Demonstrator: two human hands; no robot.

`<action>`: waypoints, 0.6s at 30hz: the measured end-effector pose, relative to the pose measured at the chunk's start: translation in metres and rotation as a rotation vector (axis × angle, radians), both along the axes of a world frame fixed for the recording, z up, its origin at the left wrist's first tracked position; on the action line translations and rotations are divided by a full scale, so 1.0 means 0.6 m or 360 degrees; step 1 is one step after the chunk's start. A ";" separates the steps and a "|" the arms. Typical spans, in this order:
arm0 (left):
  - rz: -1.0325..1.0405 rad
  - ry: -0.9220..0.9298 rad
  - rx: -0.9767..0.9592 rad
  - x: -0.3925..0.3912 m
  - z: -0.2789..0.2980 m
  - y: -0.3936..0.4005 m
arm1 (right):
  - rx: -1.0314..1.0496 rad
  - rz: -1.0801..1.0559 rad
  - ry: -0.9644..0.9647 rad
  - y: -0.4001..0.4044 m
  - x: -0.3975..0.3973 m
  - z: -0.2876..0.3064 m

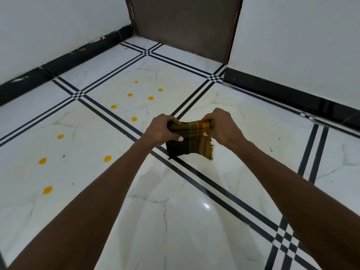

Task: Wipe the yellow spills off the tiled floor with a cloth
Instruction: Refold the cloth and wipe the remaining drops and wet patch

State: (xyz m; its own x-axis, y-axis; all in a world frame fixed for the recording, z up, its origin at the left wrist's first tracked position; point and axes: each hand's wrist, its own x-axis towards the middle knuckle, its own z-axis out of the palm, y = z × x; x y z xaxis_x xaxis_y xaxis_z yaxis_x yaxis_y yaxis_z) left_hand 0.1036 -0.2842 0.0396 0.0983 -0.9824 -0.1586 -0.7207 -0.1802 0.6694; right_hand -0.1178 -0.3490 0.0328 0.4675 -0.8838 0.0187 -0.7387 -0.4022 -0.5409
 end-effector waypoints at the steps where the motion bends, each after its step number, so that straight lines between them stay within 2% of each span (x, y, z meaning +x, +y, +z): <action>1: -0.0012 -0.0090 -0.0028 -0.003 0.002 -0.002 | -0.0045 -0.0011 0.0025 0.000 -0.002 -0.001; 6: -0.0021 -0.0250 -0.0102 -0.003 0.001 -0.007 | -0.0087 0.0003 0.0053 -0.003 -0.003 -0.002; 11: -0.0069 -0.0150 -0.0134 0.017 -0.008 -0.004 | -0.0044 -0.0050 -0.0008 -0.009 -0.010 0.000; 13: 0.0014 0.0011 -0.0200 0.035 -0.017 -0.001 | 0.0190 -0.0075 -0.0284 -0.004 -0.016 0.009; 16: 0.0323 0.0715 -0.0212 0.034 0.004 0.015 | 0.0912 -0.0130 -0.0975 0.005 -0.015 0.027; 18: 0.0451 0.0983 -0.0187 0.027 0.005 0.015 | 0.1154 -0.0182 -0.1170 0.009 0.000 0.026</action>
